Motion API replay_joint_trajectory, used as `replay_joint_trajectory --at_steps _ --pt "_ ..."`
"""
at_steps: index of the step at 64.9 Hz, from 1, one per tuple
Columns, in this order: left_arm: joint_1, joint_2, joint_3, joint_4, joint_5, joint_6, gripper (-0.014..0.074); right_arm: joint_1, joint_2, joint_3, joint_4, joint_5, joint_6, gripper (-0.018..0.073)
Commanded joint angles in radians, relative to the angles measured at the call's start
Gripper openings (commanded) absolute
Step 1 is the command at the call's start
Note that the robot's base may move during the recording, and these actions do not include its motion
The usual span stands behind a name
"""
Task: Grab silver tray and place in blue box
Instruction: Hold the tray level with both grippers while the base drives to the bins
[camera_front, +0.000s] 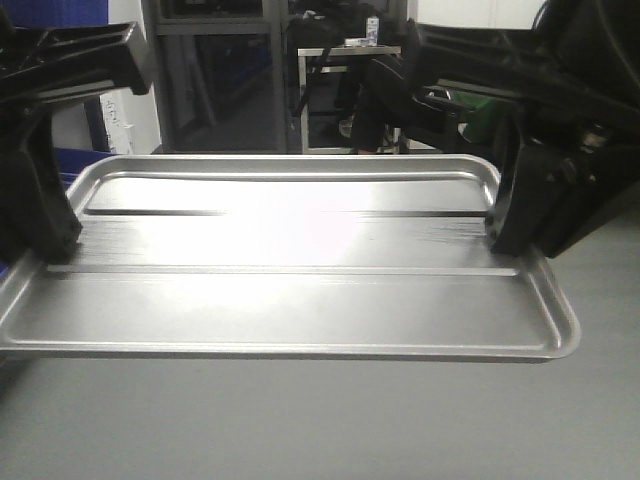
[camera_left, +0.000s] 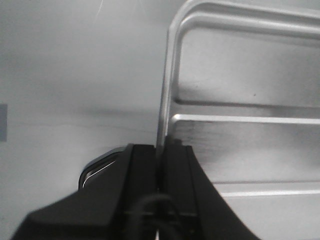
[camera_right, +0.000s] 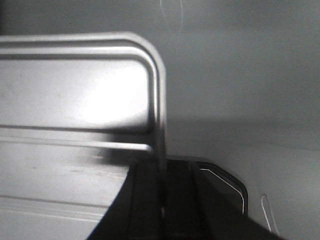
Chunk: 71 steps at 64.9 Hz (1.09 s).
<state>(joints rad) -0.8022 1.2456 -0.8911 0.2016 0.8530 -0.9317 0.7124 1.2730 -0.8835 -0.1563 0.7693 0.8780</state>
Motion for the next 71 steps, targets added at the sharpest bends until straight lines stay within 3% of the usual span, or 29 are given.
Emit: replay_joint_trajectory --at_steps 1,71 --pt "-0.003 -0.027 -0.024 0.037 0.003 -0.019 -0.0104 -0.002 -0.028 -0.020 -0.041 -0.002 -0.003 0.0050" --pt "-0.003 -0.027 -0.024 0.035 0.000 -0.019 -0.0104 -0.002 -0.028 -0.020 -0.041 0.001 -0.003 0.0050"
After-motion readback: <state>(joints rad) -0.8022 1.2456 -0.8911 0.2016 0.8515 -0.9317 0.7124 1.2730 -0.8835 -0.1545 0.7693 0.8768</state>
